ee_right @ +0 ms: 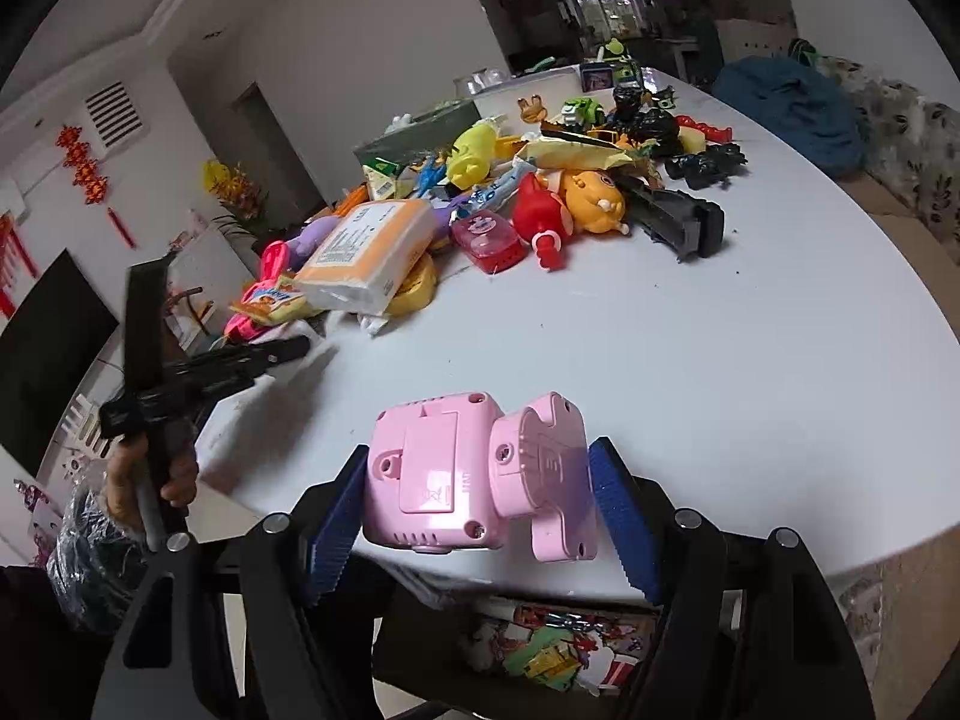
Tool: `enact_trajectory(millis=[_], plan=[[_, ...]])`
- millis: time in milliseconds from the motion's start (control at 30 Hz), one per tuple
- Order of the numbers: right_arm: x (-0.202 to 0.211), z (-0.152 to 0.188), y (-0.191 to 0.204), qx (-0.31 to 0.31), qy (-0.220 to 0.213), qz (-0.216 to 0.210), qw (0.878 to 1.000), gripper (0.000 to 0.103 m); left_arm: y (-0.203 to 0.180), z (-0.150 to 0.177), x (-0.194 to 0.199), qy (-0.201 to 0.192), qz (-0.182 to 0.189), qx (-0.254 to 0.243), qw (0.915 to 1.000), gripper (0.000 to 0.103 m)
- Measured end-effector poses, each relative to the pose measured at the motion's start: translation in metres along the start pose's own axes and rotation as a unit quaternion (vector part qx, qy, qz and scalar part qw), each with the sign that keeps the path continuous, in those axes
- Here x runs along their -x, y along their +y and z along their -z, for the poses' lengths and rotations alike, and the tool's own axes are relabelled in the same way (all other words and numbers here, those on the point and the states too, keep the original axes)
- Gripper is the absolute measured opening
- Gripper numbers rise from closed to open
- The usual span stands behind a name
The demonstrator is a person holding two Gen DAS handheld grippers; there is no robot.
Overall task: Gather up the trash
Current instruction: 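Drop the pink toy into the cardboard box with the right tool, then grasp the red fox toy with the right tool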
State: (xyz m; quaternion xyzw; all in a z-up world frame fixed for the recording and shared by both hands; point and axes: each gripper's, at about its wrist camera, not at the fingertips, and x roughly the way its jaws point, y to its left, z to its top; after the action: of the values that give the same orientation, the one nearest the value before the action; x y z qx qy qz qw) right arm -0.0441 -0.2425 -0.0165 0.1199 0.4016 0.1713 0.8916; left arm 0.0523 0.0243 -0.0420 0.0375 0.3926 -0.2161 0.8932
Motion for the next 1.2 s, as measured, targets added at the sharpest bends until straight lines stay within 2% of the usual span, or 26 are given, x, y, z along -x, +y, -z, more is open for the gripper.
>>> enact_trajectory(millis=[67,167,200,267,300,367,433,467,500,533,567,633,700,767,800,833,867,900,933,967,1000,1067,1100,1167,1200], plan=[[0.008,0.008,0.007,0.026,0.003,-0.024,0.999,0.071,-0.018,0.020,0.036,-0.029,0.022,0.004,0.9993,0.017],[0.016,0.026,0.020,0.077,0.031,-0.086,0.993,0.071,-0.046,0.047,0.066,-0.038,0.033,-0.006,0.9987,0.017],[0.018,0.034,0.025,0.097,0.047,-0.107,0.988,0.071,-0.067,0.069,0.080,-0.040,0.027,-0.024,0.9986,0.017],[0.013,0.051,0.031,0.133,0.087,-0.138,0.978,0.071,-0.086,0.092,0.090,-0.027,0.025,-0.035,0.9987,0.018],[0.007,0.060,0.033,0.145,0.109,-0.150,0.972,0.071,-0.098,0.116,0.088,-0.001,0.025,-0.035,0.9991,0.018],[-0.015,0.082,0.035,0.163,0.165,-0.168,0.958,0.071,-0.105,0.143,0.078,0.034,0.019,-0.029,0.9988,0.018],[-0.046,0.101,0.033,0.170,0.216,-0.173,0.946,0.071,-0.112,0.180,0.049,0.097,0.011,-0.017,0.9951,0.021],[-0.068,0.114,0.032,0.183,0.241,-0.163,0.939,0.071,-0.114,0.196,0.029,0.125,0.002,-0.020,0.9920,0.029],[-0.089,0.126,0.032,0.198,0.256,-0.146,0.935,0.075,-0.111,0.202,0.014,0.139,-0.009,-0.023,0.9901,0.047],[-0.110,0.137,0.032,0.214,0.272,-0.134,0.929,0.081,-0.110,0.210,0.000,0.152,-0.020,-0.025,0.9879,0.058],[-0.122,0.144,0.031,0.223,0.279,-0.125,0.926,0.081,-0.107,0.224,-0.028,0.176,-0.031,-0.026,0.9836,0.069],[-0.144,0.155,0.028,0.233,0.293,-0.094,0.922,0.081,-0.100,0.232,-0.051,0.200,-0.029,-0.015,0.9792,0.069],[-0.135,0.152,0.027,0.225,0.280,-0.096,0.928,0.081,-0.090,0.237,-0.073,0.228,-0.028,-0.004,0.9732,0.069],[-0.100,0.134,0.030,0.208,0.243,-0.120,0.940,0.081,-0.086,0.233,-0.070,0.227,-0.028,-0.007,0.9734,0.069],[-0.076,0.120,0.030,0.199,0.214,-0.132,0.947,0.080,-0.085,0.223,-0.055,0.214,-0.016,-0.009,0.9767,0.069],[-0.046,0.096,0.030,0.191,0.168,-0.143,0.957,0.081,-0.084,0.210,-0.045,0.202,-0.009,-0.009,0.9793,0.069],[-0.025,0.080,0.030,0.189,0.132,-0.137,0.963,0.083,-0.083,0.201,-0.033,0.186,0.001,-0.009,0.9824,0.069],[-0.007,0.055,0.028,0.187,0.087,-0.116,0.971,0.090,-0.078,0.174,-0.008,0.147,0.027,-0.011,0.9887,0.074],[0.003,0.037,0.026,0.186,0.056,-0.094,0.976,0.099,-0.074,0.161,0.005,0.125,0.037,-0.013,0.9914,0.079],[0.010,0.006,0.023,0.183,0.021,-0.059,0.981,0.098,-0.075,0.148,0.020,0.100,0.042,-0.018,0.9939,0.086],[0.007,-0.025,0.019,0.178,-0.004,-0.026,0.984,0.098,-0.073,0.123,0.037,0.055,0.034,-0.027,0.9975,0.088],[-0.013,-0.074,0.007,0.157,-0.027,0.023,0.987,0.098,-0.067,0.098,0.047,0.016,0.023,-0.028,0.9992,0.088],[-0.033,-0.099,-0.001,0.141,-0.024,0.049,0.989,0.098,-0.062,0.081,0.051,-0.012,0.020,-0.017,0.9996,0.088],[-0.067,-0.133,-0.016,0.100,-0.012,0.061,0.993,0.098,-0.056,0.063,0.054,-0.046,0.015,0.009,0.9988,0.088],[-0.085,-0.145,-0.022,0.076,0.001,0.056,0.996,0.096,-0.053,0.060,0.054,-0.049,0.017,0.019,0.9985,0.088]])
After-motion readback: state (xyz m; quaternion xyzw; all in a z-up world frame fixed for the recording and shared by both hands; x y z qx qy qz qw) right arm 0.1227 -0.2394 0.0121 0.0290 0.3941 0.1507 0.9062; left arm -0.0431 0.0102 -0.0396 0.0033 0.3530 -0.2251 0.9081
